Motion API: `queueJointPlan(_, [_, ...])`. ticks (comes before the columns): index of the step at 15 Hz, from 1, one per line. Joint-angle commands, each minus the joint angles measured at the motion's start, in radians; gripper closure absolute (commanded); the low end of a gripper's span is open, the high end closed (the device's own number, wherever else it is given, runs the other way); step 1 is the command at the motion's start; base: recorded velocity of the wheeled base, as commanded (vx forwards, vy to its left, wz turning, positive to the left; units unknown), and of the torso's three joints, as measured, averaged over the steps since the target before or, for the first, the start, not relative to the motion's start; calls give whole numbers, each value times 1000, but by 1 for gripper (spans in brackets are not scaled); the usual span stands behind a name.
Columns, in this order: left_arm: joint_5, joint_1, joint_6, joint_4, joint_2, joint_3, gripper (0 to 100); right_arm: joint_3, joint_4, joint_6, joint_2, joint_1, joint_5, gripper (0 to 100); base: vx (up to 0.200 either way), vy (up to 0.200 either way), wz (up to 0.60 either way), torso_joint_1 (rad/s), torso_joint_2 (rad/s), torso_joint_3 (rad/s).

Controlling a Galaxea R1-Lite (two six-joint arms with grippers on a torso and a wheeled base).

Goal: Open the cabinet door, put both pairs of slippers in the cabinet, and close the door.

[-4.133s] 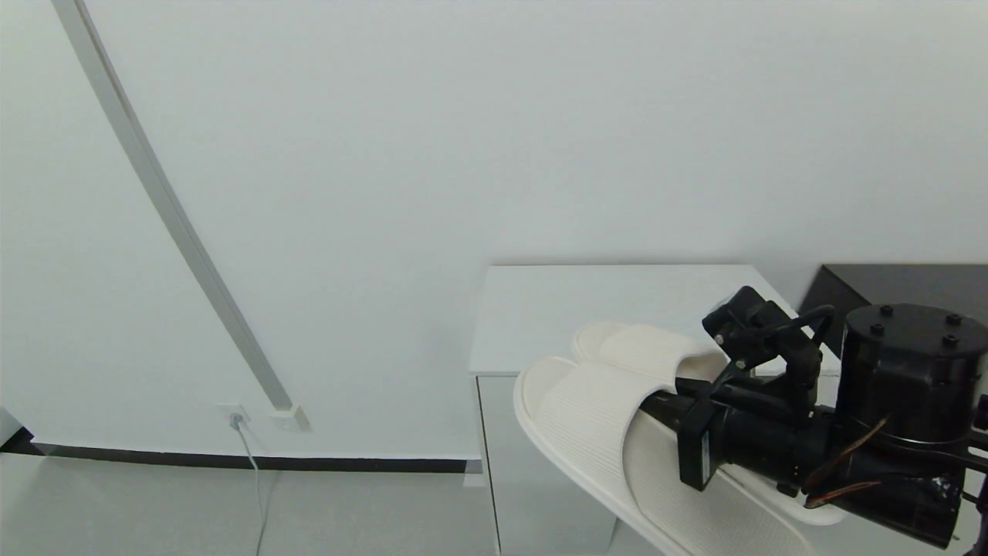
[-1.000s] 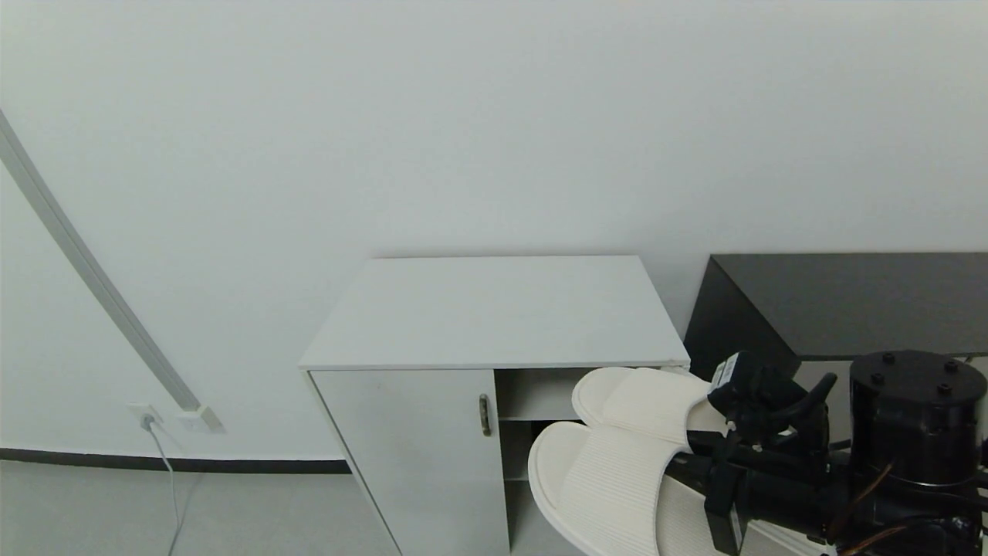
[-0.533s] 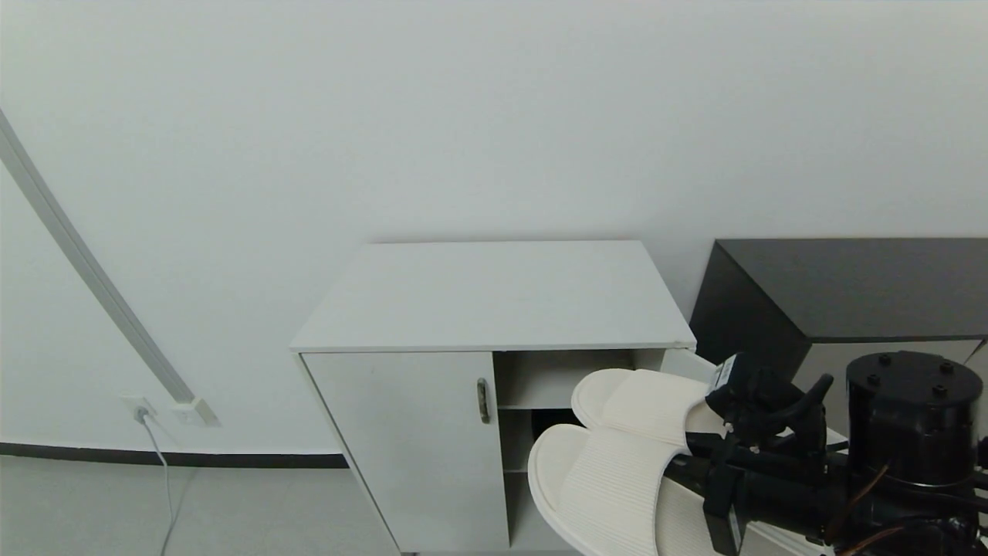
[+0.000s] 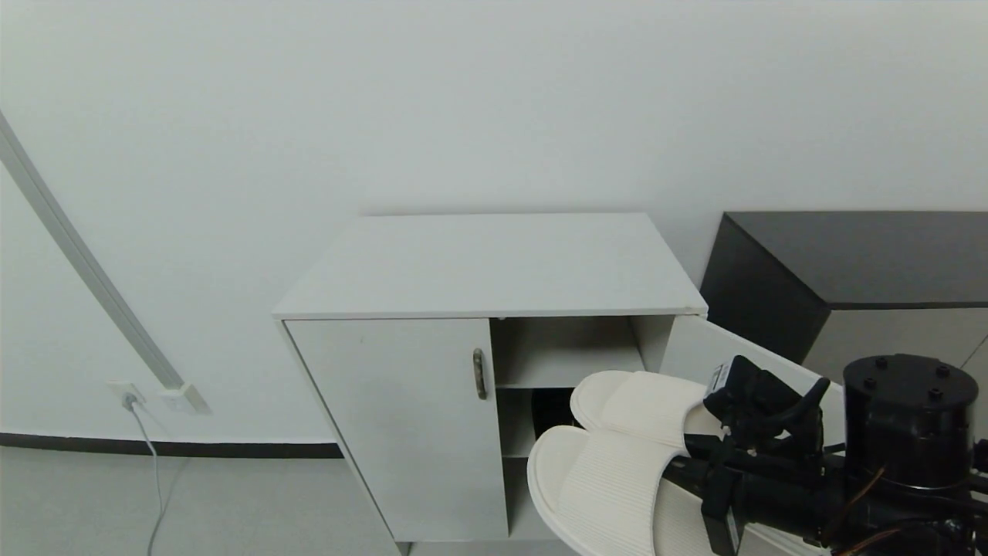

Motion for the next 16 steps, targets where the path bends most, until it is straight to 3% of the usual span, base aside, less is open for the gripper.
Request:
queueJointPlan(1, [0,0,0,0,1,0,100,0,-1,-1,2,1,0,100,0,0,0,-222,544,320])
queueJointPlan(16, [2,0,-2,0,1,0,100,14,-19,-4,2,5,-1,100,0,0,0,-175,502,324])
